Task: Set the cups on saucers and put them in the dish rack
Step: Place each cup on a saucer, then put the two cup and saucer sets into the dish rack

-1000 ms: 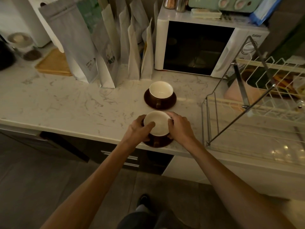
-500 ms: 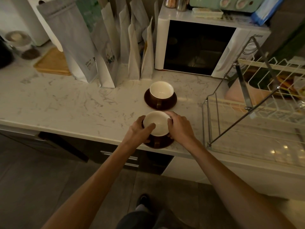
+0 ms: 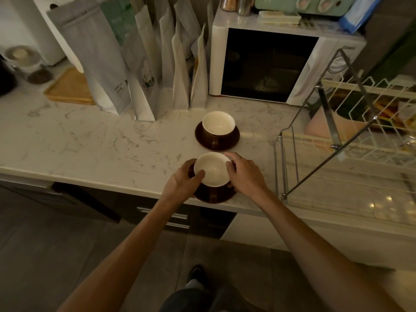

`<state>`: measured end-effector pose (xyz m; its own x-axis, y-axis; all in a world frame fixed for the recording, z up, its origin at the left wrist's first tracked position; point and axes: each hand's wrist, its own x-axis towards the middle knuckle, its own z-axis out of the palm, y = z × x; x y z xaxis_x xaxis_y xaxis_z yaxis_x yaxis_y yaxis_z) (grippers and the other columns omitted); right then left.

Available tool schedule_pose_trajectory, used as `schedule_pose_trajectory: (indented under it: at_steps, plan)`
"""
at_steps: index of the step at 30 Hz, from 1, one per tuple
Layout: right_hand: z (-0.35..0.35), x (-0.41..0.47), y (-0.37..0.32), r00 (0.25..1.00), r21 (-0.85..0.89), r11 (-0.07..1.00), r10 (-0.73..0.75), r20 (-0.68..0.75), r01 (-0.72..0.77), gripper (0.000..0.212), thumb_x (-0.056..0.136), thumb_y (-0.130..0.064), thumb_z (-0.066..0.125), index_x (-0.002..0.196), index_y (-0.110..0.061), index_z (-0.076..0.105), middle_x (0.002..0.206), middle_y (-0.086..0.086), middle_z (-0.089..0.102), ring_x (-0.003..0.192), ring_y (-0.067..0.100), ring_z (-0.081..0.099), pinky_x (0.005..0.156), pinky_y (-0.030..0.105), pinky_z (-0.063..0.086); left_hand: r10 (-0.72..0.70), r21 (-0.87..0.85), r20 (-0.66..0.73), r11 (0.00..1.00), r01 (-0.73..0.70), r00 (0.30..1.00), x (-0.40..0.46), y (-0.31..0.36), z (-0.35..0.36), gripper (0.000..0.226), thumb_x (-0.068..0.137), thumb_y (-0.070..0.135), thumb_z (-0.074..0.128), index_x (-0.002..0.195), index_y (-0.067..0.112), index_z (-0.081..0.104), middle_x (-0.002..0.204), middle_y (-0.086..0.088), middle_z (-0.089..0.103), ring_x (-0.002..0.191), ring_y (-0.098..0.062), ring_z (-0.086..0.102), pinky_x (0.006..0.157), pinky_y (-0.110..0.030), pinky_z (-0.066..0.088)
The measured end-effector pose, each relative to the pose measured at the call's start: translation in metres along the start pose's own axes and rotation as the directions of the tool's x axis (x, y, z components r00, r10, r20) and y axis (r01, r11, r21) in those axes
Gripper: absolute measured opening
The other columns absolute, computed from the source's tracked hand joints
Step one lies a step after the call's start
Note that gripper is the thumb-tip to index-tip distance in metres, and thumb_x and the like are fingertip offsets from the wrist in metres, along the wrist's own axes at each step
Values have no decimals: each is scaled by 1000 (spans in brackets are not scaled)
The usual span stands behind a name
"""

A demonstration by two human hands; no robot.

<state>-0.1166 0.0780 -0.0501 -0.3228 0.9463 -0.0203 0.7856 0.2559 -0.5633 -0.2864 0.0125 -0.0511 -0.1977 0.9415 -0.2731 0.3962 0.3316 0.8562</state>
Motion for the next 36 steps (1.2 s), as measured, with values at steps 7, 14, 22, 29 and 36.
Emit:
schedule_pose_trajectory:
  at_steps: [7, 14, 22, 29, 36]
  plan:
    - [-9, -5, 4, 991, -58, 993, 97, -92, -103, 41, 101, -42, 44, 136, -21, 52, 123, 1, 68, 106, 19, 66, 78, 29, 47, -54, 45, -96, 997, 59, 994, 7, -8, -7, 54, 94, 44, 49, 143, 22, 39, 136, -12, 54, 118, -27, 55, 93, -45, 52]
    - [-8, -4, 9, 965, 279, 928, 206, 164, -245, 57, 97, -53, 46, 143, -20, 46, 143, 5, 53, 128, 23, 52, 96, 32, 45, -165, -217, 7, 962, 163, 986, 10, -8, -7, 51, 95, 40, 52, 141, 20, 41, 137, -15, 49, 116, -25, 49, 89, -44, 53]
    - [-6, -6, 10, 935, 433, 836, 242, 257, -336, 41, 97, -41, 51, 135, -25, 54, 131, 1, 59, 122, 22, 55, 98, 48, 52, -146, -249, 36, 957, 150, 989, 11, -8, -6, 42, 93, 35, 55, 134, 24, 51, 132, -11, 53, 111, -22, 50, 80, -40, 58]
    - [-7, -10, 9, 937, 447, 827, 261, 231, -340, 36, 97, -33, 53, 131, -23, 59, 122, 0, 61, 115, 20, 55, 96, 48, 53, -126, -210, 23, 969, 128, 992, 7, -4, -5, 39, 94, 30, 56, 132, 21, 54, 114, -6, 56, 105, -22, 53, 71, -35, 59]
    - [-19, -32, 8, 942, 476, 814, 254, 220, -331, 31, 96, -29, 53, 125, -23, 63, 108, -3, 61, 110, 21, 60, 91, 48, 56, -132, -194, 32, 972, 135, 991, -12, 5, -3, 37, 93, 28, 57, 129, 20, 57, 110, -5, 58, 107, -23, 56, 69, -33, 59]
